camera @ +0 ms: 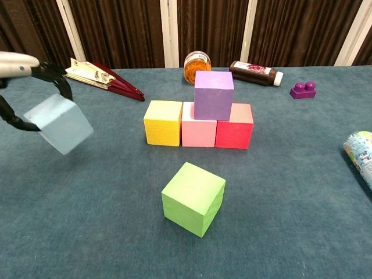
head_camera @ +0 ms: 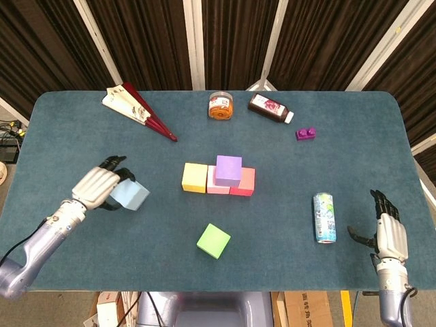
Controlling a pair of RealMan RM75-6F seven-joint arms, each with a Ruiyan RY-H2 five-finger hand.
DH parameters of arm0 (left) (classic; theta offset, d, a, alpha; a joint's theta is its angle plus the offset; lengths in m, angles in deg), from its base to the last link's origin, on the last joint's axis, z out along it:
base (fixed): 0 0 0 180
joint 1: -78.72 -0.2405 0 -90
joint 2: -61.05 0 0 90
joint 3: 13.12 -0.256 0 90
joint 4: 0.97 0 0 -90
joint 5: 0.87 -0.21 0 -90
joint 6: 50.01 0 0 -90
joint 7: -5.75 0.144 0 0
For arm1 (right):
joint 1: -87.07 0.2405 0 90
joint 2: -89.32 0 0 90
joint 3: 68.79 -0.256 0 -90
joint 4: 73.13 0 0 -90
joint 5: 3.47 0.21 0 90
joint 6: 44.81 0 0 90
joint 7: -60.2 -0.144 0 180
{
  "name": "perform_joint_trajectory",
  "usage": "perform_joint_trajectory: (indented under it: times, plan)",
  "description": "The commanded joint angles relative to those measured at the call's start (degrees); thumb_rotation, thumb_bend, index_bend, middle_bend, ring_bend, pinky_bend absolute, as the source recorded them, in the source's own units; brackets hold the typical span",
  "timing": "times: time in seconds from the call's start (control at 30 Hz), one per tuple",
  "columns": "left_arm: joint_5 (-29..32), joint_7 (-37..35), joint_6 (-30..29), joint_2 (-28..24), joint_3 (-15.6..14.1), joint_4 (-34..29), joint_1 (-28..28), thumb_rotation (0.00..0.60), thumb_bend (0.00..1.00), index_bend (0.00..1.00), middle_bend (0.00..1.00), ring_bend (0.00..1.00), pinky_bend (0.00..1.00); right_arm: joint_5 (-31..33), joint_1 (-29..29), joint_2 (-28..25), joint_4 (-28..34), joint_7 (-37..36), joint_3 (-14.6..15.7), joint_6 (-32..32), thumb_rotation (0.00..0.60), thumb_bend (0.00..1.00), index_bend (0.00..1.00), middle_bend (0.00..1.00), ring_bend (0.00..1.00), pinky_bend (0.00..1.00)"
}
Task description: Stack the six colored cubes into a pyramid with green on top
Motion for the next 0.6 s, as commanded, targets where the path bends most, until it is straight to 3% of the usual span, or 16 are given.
perform_joint_trajectory:
  times: [0.03,0.33,0.6]
  plan:
    - [16.56,14.58,-5.03,-0.67,4.55,-8.54,-2.50,0.600,0.42,0.42,0.35,0.00,0.00,-0.43,0.06,-0.19,0.07,-0.58,0.15,0.53,0.600,0.27,0.06,0.06,0.00,0.00]
    - [39.19,30.28,-12.76,6.18,10.75,-11.91,2.00,0.600,0.42,0.40,0.34,0.00,0.00,-1.16,0.14,-0.52,0.03,-1.60,0.35,1.41,0.600,0.27,0.06,0.06,0.00,0.00]
    - [50.50,36.88,-16.67,14.18,14.78,-6.64,6.54,0.600,0.41,0.36,0.32,0.00,0.00,-1.00,0.01,-0.82,-0.13,-2.08,0.32,1.68,0.600,0.27,0.06,0.06,0.00,0.00]
